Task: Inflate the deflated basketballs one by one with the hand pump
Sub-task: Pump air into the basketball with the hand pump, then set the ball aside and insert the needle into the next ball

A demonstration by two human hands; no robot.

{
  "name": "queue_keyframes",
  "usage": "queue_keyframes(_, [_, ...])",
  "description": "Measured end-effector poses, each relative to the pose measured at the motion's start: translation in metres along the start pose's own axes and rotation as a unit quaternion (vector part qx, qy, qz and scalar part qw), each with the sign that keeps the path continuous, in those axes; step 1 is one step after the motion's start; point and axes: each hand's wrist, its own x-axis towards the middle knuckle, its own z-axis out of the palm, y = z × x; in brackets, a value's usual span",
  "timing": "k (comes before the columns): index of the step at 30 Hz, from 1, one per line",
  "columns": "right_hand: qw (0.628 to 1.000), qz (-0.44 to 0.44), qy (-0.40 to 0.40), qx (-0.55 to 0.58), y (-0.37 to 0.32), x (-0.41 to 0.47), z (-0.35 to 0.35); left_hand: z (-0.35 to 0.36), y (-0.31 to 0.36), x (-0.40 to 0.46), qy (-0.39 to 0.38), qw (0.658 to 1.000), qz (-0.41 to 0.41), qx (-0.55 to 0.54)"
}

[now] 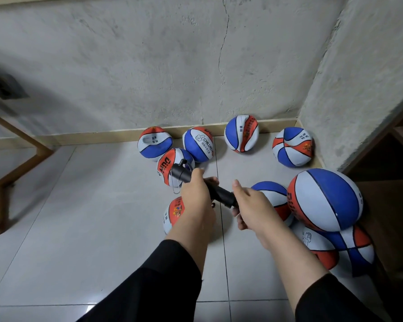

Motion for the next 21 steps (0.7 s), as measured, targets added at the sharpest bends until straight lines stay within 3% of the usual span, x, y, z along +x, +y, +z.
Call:
queue_keyframes(9, [0.990,-0.028,-0.135,-0.022,0.003,-0.001,-0.014,-0.012,0.013,0.019,-0.094,0.988,-0.043,0.114])
queue_keyframes(14, [0.984,-0.032,-0.125,-0.122,-0.008,0.010,-0.017,-0.001,0.020,0.012,-0.150,0.976,-0.041,0.154])
queue_keyframes(16, [0.987,-0.032,-0.085,-0.131,-0.008,0.018,-0.023,-0.011,0.013,0.022,-0.101,0.984,-0.022,0.148])
queue_keyframes(18, [0.990,-0.027,-0.069,-0.118,-0.005,0.026,-0.026,-0.031,0.000,0.035,0.028,0.981,0.040,0.187])
queue_keyframes(19, [0.992,-0.022,-0.070,-0.106,-0.003,0.030,-0.027,-0.041,-0.009,0.043,0.078,0.966,0.076,0.234])
queue_keyframes(21, [0.993,-0.013,-0.074,-0.087,0.004,0.038,-0.026,-0.053,-0.028,0.052,0.101,0.926,0.123,0.342])
